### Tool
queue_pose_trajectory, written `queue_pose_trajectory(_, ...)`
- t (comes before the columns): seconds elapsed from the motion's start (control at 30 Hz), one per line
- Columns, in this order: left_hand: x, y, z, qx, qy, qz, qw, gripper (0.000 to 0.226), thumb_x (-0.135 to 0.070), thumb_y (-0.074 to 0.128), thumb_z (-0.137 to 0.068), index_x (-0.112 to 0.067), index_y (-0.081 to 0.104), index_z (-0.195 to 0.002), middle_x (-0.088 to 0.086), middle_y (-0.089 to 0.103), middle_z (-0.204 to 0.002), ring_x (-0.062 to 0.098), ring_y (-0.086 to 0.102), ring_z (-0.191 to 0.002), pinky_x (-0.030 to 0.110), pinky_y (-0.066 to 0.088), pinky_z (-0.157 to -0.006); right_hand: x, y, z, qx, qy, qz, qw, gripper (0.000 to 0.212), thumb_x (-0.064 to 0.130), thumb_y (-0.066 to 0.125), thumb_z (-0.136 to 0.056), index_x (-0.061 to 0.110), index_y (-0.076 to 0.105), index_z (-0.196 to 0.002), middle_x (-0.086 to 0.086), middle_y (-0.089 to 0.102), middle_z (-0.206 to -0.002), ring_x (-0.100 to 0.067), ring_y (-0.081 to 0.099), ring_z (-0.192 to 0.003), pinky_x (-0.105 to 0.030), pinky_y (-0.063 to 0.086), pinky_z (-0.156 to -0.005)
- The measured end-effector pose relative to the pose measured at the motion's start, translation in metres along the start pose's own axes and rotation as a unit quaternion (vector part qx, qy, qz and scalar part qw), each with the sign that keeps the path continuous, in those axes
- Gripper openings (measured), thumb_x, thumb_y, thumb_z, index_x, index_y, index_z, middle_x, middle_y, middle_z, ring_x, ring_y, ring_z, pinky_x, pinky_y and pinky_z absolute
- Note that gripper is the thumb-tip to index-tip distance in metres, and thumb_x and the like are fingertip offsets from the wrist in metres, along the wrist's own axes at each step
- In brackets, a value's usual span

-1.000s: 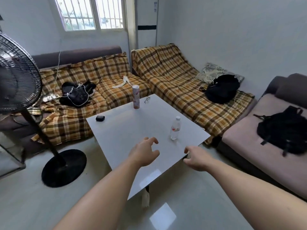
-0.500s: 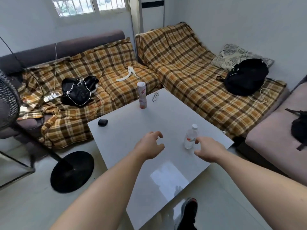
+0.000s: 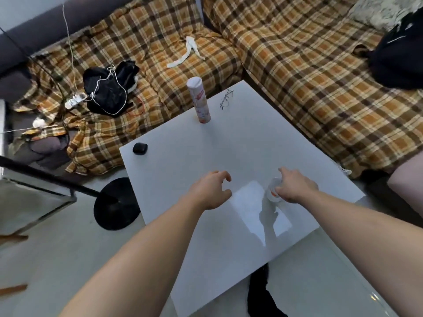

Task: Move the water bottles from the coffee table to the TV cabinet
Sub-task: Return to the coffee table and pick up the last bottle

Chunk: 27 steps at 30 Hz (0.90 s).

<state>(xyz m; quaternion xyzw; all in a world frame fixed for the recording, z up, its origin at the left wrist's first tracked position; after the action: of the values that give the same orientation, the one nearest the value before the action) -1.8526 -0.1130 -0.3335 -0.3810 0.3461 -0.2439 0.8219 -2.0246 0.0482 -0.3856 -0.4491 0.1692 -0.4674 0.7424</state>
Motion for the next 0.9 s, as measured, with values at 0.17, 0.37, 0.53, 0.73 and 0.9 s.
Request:
queue_pose_trajectory(0.17,0.007,0.010,-0.017,0.016,-0.017,-0.002,1.000,0.037,-0.037,0.053,-0.085,-0.031,0.049,-0.121,-0.002,0.054,-0.119,0.019,0.053,-0.099,0.033,0.043,-0.082,-0.003,0.017,-0.020,0.000,-0.021,0.013,1.000,0.033,0.024,0.040,-0.092,0.023,0.040,-0.125,-0.015,0.042,-0.120,-0.035,0.056,-0.082,-0.040,0.046,-0.070)
queue_pose_trajectory(0.37,0.018,0.016,-0.015,0.036,-0.020,-0.007,0.999,0.035,-0.038,0.052,-0.087,-0.030,0.048,-0.121,-0.001,0.056,-0.115,0.020,0.054,-0.099,0.034,0.047,-0.082,0.025,0.026,-0.008,-0.018,-0.103,0.039,0.994,0.022,0.027,0.035,-0.097,0.015,0.043,-0.113,-0.013,0.052,-0.103,-0.033,0.056,-0.076,-0.035,0.040,-0.061)
queue_pose_trajectory(0.53,0.024,0.012,0.003,0.016,-0.006,0.011,1.000,0.035,-0.040,0.051,-0.088,-0.031,0.046,-0.122,-0.003,0.054,-0.113,0.020,0.054,-0.100,0.038,0.049,-0.086,0.033,0.034,0.011,-0.025,-0.080,0.055,0.995,0.020,0.017,0.039,-0.095,0.015,0.042,-0.114,-0.014,0.048,-0.108,-0.032,0.051,-0.072,-0.035,0.041,-0.063)
queue_pose_trajectory(0.73,0.042,0.009,0.041,0.004,0.036,-0.009,0.999,0.037,-0.039,0.051,-0.088,-0.031,0.045,-0.123,-0.002,0.055,-0.115,0.021,0.053,-0.099,0.036,0.048,-0.083,0.024,0.038,0.057,-0.059,-0.032,0.032,0.997,0.017,0.018,0.039,-0.093,0.017,0.043,-0.109,-0.008,0.059,-0.092,-0.030,0.055,-0.077,-0.032,0.035,-0.056)
queue_pose_trajectory(0.9,0.031,0.008,0.079,0.003,0.107,-0.005,0.994,0.038,-0.036,0.052,-0.088,-0.028,0.046,-0.124,0.001,0.055,-0.117,0.020,0.051,-0.094,0.033,0.044,-0.078,0.026,0.044,0.138,-0.086,-0.002,0.007,0.996,0.018,0.031,0.040,-0.093,0.020,0.046,-0.107,-0.009,0.064,-0.102,-0.031,0.058,-0.087,-0.036,0.042,-0.066)
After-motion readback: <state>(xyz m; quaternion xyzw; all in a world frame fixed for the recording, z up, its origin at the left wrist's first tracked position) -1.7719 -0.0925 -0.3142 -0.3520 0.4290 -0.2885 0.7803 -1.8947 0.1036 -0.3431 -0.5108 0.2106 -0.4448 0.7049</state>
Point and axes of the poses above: each hand's wrist, its own z-axis away from the middle knuckle, its own y-axis out of the palm, x = y × z, the point moved 7 cm from there along -z, towards the middle knuckle
